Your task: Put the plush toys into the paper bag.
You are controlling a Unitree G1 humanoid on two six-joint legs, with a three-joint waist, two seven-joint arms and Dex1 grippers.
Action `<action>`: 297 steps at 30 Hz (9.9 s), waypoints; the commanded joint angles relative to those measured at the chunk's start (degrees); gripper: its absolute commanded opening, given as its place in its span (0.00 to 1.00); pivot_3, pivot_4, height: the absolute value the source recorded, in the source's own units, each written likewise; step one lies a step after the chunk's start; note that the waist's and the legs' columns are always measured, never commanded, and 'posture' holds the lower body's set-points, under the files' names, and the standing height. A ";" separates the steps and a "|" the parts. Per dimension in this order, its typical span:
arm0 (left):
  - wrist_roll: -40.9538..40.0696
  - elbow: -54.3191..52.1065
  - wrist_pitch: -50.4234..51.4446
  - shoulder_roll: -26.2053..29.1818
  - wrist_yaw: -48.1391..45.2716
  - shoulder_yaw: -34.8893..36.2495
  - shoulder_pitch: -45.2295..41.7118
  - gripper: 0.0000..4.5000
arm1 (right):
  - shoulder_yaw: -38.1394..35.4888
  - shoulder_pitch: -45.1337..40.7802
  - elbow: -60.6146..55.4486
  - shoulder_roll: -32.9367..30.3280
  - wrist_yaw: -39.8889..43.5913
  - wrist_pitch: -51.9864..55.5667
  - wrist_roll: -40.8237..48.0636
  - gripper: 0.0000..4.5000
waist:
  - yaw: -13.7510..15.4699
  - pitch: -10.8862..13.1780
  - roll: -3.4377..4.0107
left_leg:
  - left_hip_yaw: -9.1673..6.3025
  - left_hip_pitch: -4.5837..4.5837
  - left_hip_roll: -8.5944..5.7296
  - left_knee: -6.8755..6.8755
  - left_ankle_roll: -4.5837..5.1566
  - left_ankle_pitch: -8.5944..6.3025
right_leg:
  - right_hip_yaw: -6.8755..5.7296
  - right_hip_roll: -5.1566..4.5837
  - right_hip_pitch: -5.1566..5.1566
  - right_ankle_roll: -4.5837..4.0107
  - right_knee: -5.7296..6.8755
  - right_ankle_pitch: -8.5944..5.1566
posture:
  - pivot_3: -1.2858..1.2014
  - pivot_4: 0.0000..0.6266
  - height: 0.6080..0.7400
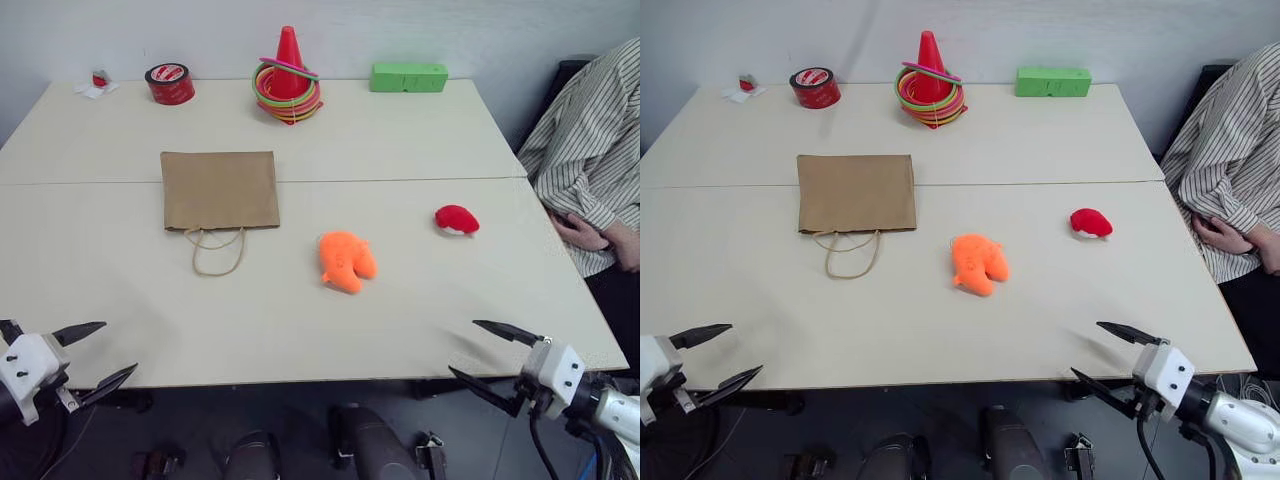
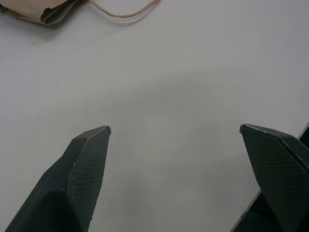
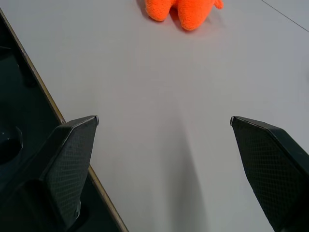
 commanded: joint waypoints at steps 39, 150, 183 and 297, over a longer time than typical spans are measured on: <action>18.99 39.40 -8.96 -2.56 3.59 -36.10 -68.54 0.03 | 12.94 -26.44 -11.82 14.11 -22.06 19.27 1.37 1.00 | 1.45 -0.06 -0.04 | -0.51 -0.66 -0.18 0.63 -0.39 0.36 | -0.38 -0.13 0.00 0.07 0.81 -0.04 | 0.52 0.24 1.00; -22.38 3.71 58.67 3.45 -17.44 -29.31 -73.65 0.00 | 29.46 -65.84 11.52 14.88 3.52 41.39 -1.49 0.00 | 1.51 0.07 0.25 | -1.93 -1.64 -0.78 1.09 -0.13 0.90 | -1.58 -0.95 -0.45 0.19 0.86 -0.01 | 0.52 0.24 1.00; -19.86 -5.39 48.59 -0.83 -13.12 -29.23 -66.13 0.00 | 17.25 -54.71 10.11 14.07 8.53 26.93 3.90 0.99 | 1.95 0.08 0.27 | -1.83 -1.74 -0.80 1.13 -0.09 0.88 | -1.51 -1.01 -0.58 0.21 0.91 0.01 | 0.52 0.24 1.00; -21.13 -16.19 44.44 -1.37 -7.08 -24.98 -55.46 0.00 | 34.18 -83.48 59.62 23.92 24.82 47.51 -13.94 0.55 | -0.12 0.26 0.55 | -1.37 -0.87 -0.44 1.03 -0.35 0.54 | -0.24 -0.07 -0.32 0.19 0.93 0.01 | 0.52 0.24 1.00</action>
